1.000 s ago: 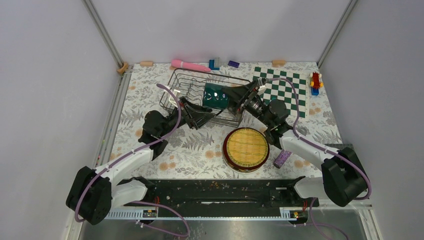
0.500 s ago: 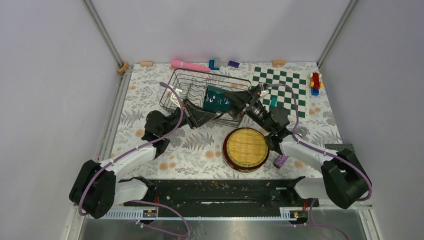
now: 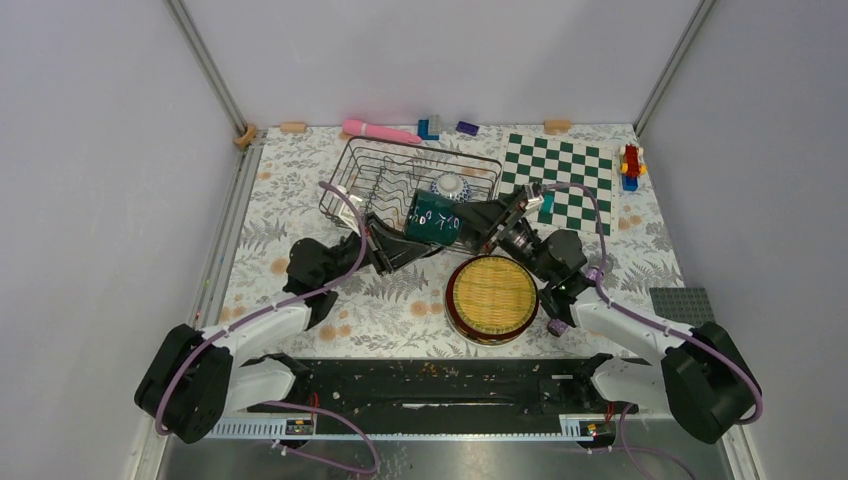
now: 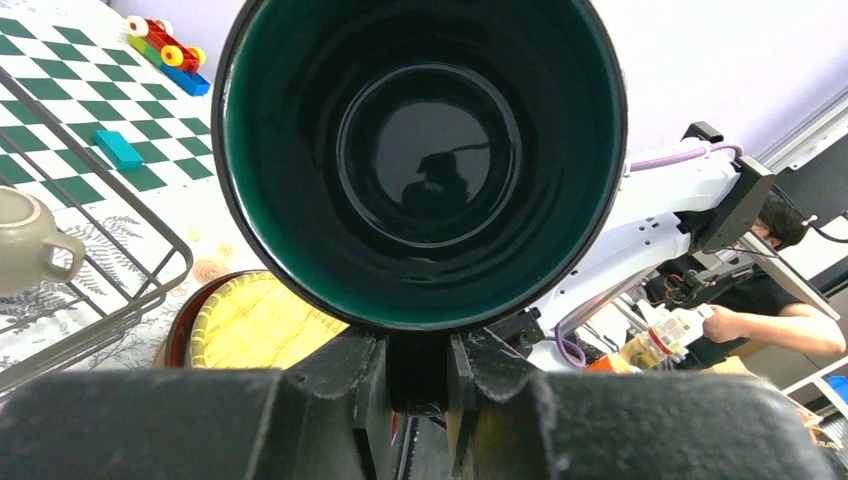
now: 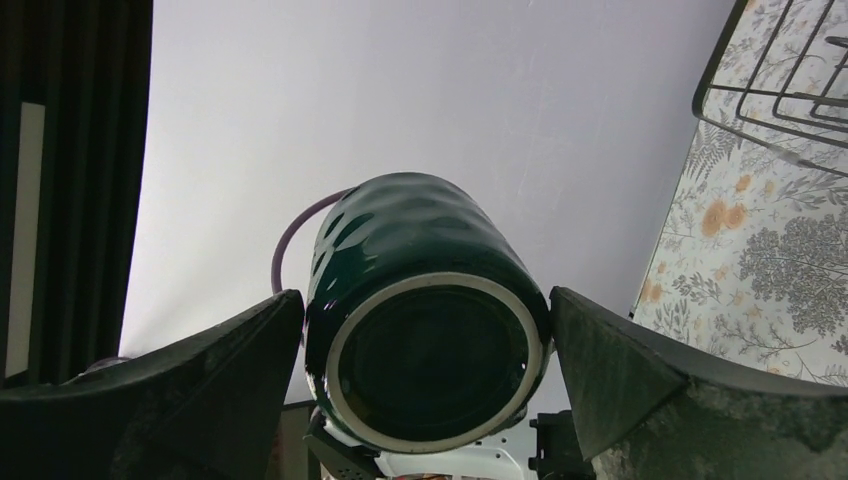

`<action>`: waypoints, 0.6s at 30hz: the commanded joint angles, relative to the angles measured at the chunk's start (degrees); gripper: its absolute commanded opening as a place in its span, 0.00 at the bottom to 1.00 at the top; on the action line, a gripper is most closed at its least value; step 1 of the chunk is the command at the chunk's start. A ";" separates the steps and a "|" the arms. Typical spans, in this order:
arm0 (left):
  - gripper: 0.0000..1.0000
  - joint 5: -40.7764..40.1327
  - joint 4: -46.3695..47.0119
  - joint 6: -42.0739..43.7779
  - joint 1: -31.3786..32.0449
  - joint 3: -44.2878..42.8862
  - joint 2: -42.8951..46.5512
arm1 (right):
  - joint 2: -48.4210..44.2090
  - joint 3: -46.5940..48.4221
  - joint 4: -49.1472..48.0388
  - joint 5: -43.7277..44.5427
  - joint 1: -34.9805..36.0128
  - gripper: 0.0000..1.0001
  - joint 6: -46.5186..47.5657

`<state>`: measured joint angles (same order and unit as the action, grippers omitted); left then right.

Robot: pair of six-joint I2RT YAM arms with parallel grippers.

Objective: Unload the mixed dishes from the dish rack
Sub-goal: Place the cup at the center of the board.

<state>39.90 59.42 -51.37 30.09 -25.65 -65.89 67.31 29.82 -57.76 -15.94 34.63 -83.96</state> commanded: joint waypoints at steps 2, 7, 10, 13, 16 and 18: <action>0.00 -1.46 9.15 2.11 -0.49 1.98 4.13 | -4.41 -2.85 -2.25 7.88 -0.39 1.00 0.85; 0.00 -2.30 7.29 3.62 -0.47 3.76 6.76 | -5.92 -4.25 -2.69 10.22 -0.39 1.00 1.10; 0.00 -5.73 -0.10 7.39 -0.47 4.20 10.84 | -6.48 -4.32 -1.29 10.19 -0.40 1.00 2.00; 0.00 -12.82 -12.30 12.60 -0.38 4.00 17.47 | -7.18 -5.02 0.37 10.93 -0.38 1.00 3.40; 0.00 -23.80 -24.56 17.48 -0.38 3.77 24.19 | -8.40 -6.33 2.05 12.09 -0.46 1.00 5.35; 0.00 -33.28 -31.61 20.23 -0.29 3.72 27.94 | -9.72 -7.36 3.69 13.18 -0.45 1.00 7.10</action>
<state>25.87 37.93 -39.20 29.85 -20.49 -44.60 60.45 23.99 -55.64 -6.33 34.44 -81.08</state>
